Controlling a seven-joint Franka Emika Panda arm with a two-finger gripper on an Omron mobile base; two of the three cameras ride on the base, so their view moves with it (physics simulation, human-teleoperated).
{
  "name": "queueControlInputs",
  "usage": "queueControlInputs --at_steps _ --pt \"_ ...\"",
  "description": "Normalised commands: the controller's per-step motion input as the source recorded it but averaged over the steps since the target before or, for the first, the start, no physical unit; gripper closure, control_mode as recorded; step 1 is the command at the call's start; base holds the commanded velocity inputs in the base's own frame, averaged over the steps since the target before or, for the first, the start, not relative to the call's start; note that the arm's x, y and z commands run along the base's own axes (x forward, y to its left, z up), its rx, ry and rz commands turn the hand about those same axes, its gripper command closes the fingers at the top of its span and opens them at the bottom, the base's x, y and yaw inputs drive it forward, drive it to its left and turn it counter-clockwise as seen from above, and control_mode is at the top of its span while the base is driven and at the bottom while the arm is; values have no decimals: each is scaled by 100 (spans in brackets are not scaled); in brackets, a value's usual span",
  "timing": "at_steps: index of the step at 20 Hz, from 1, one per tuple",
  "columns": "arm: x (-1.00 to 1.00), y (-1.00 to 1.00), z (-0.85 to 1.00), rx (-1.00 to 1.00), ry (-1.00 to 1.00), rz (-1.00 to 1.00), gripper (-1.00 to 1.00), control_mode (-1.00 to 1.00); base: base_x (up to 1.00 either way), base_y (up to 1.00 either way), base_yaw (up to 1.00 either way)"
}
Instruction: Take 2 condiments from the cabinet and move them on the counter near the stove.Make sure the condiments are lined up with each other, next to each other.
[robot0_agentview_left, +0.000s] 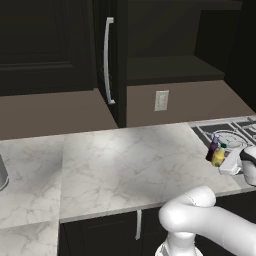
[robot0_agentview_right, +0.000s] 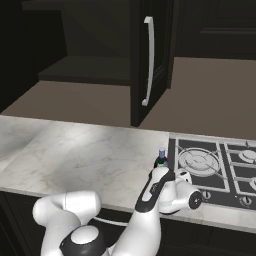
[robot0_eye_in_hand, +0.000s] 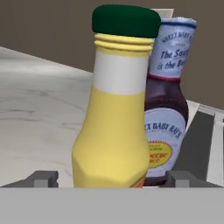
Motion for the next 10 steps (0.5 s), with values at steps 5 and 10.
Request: queueControlInputs --at_steps 5,10 --pt "0 0 0 0 0 0 -100 -100 0 0 0" --pt "-18 0 5 0 0 0 -100 -100 0 0 0"
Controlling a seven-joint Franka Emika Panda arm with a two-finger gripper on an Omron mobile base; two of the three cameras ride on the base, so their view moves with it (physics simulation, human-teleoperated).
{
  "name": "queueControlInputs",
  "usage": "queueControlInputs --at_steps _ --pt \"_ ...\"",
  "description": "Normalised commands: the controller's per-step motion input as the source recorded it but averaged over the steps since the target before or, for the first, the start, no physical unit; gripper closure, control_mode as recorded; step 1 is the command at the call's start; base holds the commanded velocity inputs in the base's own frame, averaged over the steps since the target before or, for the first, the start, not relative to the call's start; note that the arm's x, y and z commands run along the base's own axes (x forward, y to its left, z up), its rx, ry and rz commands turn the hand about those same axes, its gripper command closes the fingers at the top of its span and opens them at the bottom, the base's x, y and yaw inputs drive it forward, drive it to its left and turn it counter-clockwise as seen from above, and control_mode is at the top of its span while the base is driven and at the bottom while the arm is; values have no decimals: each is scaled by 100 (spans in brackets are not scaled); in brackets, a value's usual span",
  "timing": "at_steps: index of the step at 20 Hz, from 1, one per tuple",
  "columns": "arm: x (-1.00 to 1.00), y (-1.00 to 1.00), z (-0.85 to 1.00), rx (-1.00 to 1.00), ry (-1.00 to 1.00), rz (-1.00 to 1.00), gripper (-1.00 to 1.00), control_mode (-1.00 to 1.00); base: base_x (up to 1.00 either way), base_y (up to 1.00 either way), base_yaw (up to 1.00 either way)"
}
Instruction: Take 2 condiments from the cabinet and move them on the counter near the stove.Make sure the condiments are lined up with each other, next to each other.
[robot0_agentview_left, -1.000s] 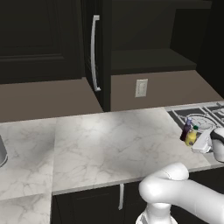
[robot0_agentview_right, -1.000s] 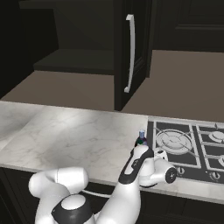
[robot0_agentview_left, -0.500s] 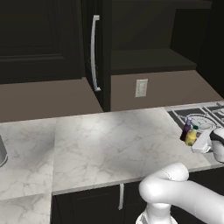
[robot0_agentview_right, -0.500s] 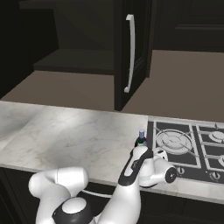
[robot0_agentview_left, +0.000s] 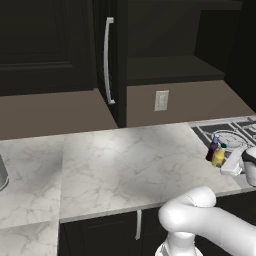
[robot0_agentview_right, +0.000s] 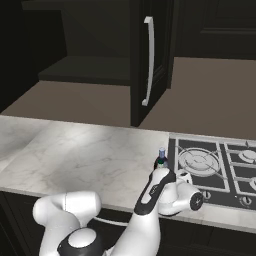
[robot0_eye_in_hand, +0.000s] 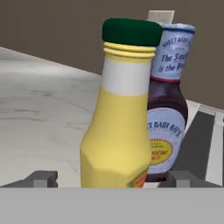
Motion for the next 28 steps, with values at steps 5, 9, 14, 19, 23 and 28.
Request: queueControlInputs --at_steps 5,9,14,19,23,28 --pt "-44 0 17 0 0 0 -100 -100 0 0 0" --pt "-57 0 23 0 0 0 -100 -100 0 0 0" --pt "-57 0 38 -1 0 0 -100 -100 0 0 0" --pt "-45 6 68 0 0 0 -100 -100 0 0 0" --pt "-46 17 77 0 0 0 -100 -100 0 0 0" --pt "-40 53 63 0 0 0 -100 -100 0 0 0"
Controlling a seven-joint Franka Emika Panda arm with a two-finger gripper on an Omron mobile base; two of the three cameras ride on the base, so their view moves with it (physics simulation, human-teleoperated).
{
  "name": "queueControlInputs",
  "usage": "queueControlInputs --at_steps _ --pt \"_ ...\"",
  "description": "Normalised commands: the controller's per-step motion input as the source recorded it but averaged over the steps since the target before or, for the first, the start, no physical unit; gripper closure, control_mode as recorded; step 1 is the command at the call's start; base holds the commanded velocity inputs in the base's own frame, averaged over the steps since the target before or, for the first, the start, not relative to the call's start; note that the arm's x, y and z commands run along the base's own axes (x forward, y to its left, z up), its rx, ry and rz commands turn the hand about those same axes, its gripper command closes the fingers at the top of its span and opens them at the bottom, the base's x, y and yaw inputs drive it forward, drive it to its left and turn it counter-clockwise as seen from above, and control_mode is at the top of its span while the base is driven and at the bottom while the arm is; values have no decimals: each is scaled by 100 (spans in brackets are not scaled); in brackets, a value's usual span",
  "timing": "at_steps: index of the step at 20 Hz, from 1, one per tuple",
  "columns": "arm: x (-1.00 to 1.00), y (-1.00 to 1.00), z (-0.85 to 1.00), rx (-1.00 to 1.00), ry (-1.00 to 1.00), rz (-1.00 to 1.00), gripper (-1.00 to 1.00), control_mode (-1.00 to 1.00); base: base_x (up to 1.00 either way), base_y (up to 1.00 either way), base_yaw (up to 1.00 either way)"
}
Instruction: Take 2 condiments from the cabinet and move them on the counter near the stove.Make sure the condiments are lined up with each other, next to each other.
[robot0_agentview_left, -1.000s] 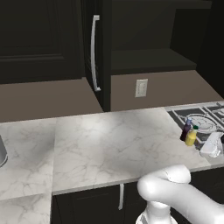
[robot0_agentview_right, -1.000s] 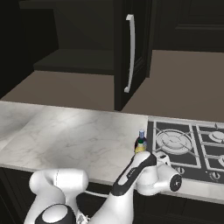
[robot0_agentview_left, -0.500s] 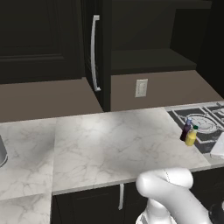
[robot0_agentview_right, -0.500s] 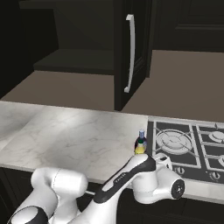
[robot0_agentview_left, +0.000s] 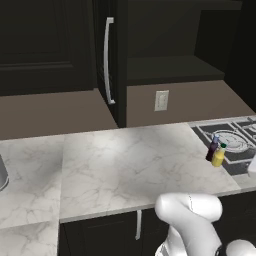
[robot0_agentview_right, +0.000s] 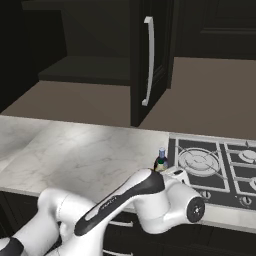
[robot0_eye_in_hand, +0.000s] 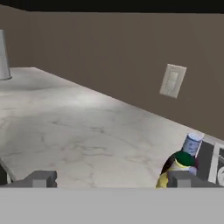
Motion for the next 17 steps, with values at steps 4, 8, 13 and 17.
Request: queueControlInputs --at_steps 4,8,13,17 --pt "-9 63 64 0 0 0 -100 -100 0 0 0" --pt "0 64 70 0 1 0 -100 -100 0 0 0" --pt "0 60 61 0 9 -3 -100 -100 0 0 0" --pt "0 61 44 0 14 -9 -100 -100 0 0 0"
